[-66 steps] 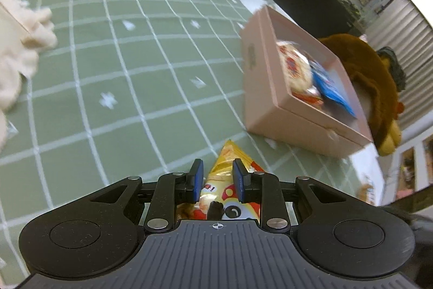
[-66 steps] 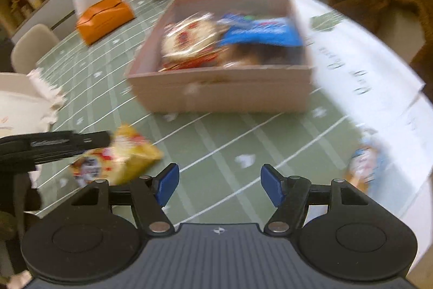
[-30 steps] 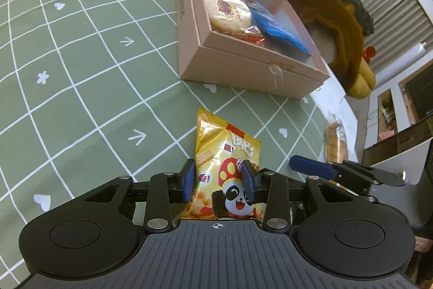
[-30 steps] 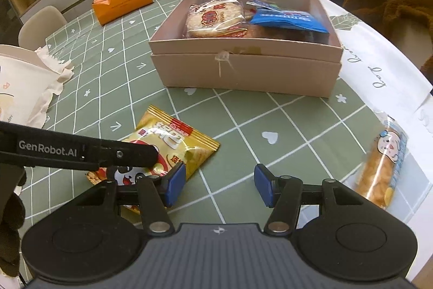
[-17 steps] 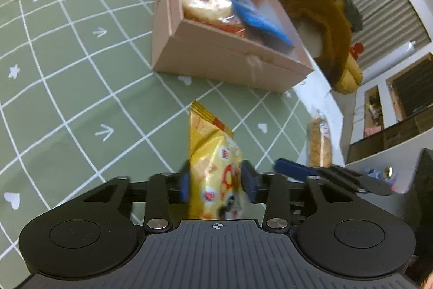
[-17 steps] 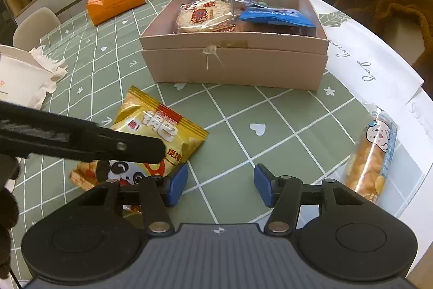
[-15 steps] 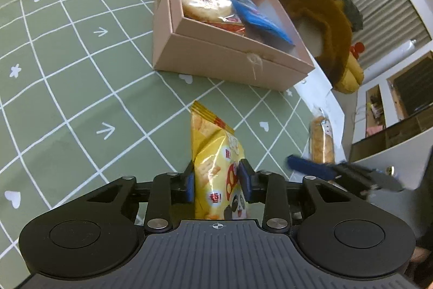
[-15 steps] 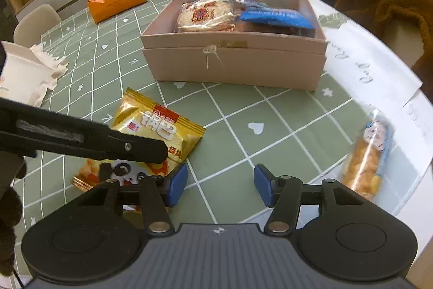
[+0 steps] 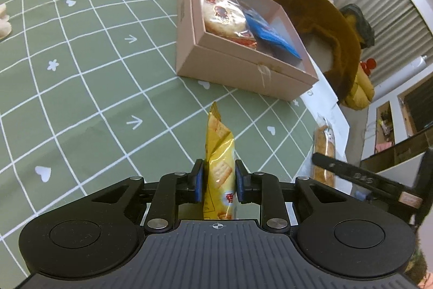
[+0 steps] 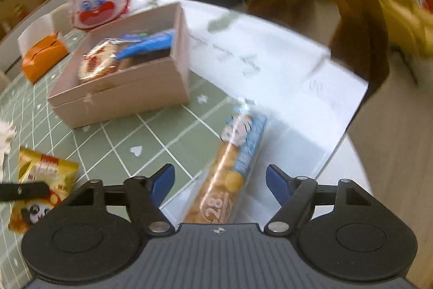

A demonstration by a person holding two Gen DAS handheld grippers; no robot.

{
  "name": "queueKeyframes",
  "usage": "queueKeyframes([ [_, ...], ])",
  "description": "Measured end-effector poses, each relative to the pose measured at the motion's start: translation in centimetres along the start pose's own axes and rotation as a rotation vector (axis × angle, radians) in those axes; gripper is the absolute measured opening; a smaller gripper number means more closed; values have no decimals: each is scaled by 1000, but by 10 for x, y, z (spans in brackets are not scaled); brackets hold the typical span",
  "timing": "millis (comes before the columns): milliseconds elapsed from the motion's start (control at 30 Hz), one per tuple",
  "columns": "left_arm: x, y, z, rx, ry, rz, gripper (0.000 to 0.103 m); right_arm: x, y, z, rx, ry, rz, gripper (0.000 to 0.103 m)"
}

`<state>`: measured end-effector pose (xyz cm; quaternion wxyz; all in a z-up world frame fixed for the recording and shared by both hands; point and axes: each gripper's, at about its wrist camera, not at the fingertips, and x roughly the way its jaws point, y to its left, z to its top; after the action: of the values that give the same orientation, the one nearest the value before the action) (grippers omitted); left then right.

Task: Organize snacks
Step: 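Lift the panda bag with left while right grasps the long bread-stick bag, then carry both bags over the pink box and lower them inside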

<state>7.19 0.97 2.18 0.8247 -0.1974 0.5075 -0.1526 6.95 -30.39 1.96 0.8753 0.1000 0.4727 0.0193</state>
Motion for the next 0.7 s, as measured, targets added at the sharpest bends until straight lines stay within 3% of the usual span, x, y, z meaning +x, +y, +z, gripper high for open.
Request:
queueKeyframes([
  [33, 0, 0, -1, -1, 5, -2, 27, 4, 3, -2, -9, 18, 9, 50],
  [167, 3, -2, -4, -5, 19, -4, 27, 0, 33, -16, -109, 35, 64, 41],
  [400, 2, -7, -8, 14, 30, 9, 27, -3, 78, -30, -204, 72, 163, 38],
  [700, 13, -21, -16, 84, 58, 29, 34, -6, 89, -36, -293, 45, 150, 40],
])
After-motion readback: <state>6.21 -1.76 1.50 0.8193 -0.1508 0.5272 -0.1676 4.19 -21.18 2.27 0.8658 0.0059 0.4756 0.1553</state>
